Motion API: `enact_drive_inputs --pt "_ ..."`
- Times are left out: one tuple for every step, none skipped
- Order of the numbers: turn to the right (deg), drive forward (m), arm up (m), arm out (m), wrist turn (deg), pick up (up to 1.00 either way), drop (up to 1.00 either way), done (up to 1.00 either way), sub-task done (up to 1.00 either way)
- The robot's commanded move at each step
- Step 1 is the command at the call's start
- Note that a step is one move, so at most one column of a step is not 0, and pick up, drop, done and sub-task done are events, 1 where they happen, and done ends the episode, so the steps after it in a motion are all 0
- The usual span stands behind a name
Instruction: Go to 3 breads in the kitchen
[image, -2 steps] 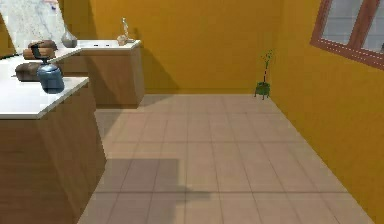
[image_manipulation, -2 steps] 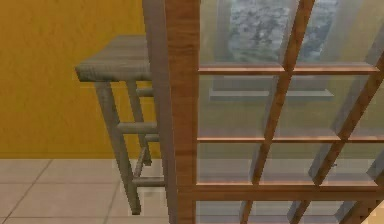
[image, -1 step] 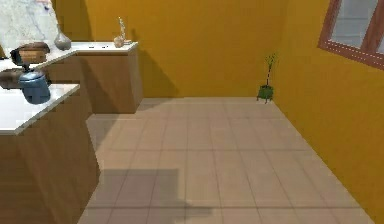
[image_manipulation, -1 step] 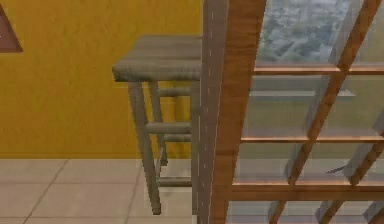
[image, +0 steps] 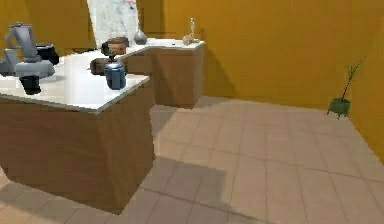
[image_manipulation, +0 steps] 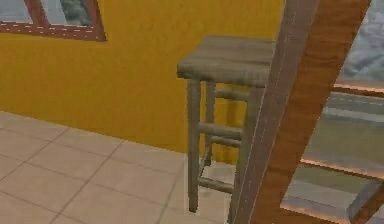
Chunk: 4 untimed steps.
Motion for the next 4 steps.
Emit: enact_drive_inputs --pt "0.0 0.95 0.0 0.0 0.0 0.0 0.0 0.0 0.0" --pt "-42.0 0.0 0.0 0.0 0.0 0.0 0.0 0.0 0.0" --pt "0.0 0.0 0.0 0.0 0.0 0.0 0.0 0.0 1.0" --pt "45.0 0.0 0.0 0.0 0.0 0.0 0.0 0.0 0.0"
